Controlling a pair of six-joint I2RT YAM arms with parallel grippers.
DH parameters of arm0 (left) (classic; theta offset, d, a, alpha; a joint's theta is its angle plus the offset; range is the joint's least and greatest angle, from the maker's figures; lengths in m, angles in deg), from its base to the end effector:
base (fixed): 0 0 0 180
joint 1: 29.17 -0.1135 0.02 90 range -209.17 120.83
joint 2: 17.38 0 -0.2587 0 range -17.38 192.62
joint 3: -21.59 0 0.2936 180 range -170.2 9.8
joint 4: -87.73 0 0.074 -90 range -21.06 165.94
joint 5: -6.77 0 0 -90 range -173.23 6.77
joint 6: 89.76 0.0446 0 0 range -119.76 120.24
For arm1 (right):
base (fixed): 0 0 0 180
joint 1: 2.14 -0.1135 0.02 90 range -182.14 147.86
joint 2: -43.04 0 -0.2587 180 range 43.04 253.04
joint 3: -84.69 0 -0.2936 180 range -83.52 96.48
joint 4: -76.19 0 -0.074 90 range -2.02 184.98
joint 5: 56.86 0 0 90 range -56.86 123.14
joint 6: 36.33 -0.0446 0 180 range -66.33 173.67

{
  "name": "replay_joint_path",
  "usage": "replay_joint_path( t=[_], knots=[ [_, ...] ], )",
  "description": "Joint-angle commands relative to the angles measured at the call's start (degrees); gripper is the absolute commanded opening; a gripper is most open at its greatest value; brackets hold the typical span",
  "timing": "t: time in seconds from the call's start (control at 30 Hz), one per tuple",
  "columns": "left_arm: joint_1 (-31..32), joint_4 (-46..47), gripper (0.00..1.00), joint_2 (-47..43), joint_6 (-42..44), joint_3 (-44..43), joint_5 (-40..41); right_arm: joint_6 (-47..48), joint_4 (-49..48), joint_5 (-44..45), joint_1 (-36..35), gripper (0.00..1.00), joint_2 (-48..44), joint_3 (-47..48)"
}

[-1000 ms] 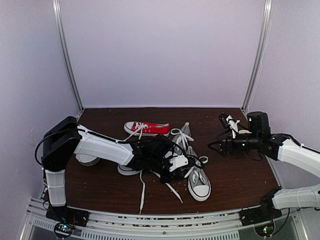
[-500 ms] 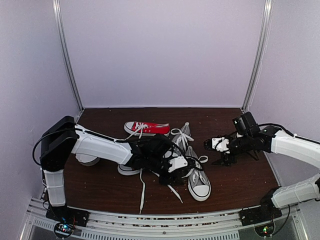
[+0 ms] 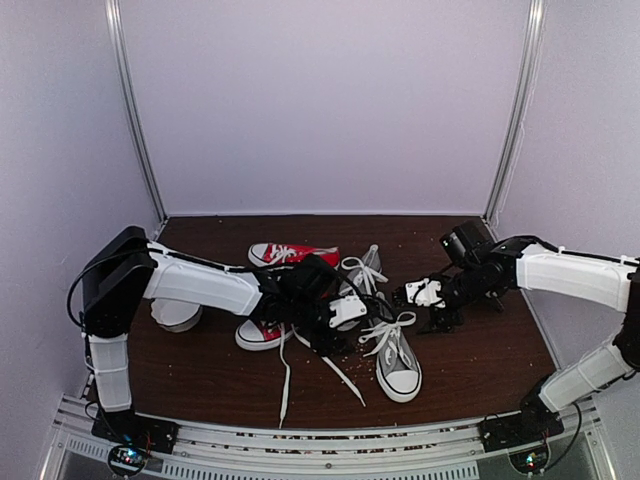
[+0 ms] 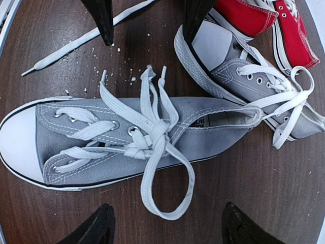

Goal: Tie the shoes
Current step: Adjust the loops with the shoelace on the shoe.

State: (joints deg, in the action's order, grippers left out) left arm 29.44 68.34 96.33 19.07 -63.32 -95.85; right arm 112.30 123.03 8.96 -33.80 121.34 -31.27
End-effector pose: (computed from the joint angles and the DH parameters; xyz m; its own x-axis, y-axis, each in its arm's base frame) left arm 0.2311 -0.3975 0.1213 -0.0741 0.7261 -0.6835 0.9855 0.1580 0.0610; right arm 0.2522 0.1770 0.1941 0.1648 -0.8135 -0.5578 -0.9732 -0.0422 -0.2260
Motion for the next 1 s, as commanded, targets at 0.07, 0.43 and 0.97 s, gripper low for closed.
replay_joint_path(
  t=[0.07,0.43,0.97],
  knots=[
    [-1.0,1.0,0.67,4.5,0.9,-5.4,-0.1,1.0,-0.3,-1.4,-0.1,0.62,3.2,0.4],
    [-1.0,-0.4,0.54,9.4,0.6,-8.0,-8.6,-0.3,-3.4,-2.3,-0.2,0.49,3.1,0.2],
    [-2.0,-2.2,0.00,3.8,-4.4,-6.0,-2.3,1.1,-1.0,2.1,-0.6,0.00,-1.2,-3.6]
  ],
)
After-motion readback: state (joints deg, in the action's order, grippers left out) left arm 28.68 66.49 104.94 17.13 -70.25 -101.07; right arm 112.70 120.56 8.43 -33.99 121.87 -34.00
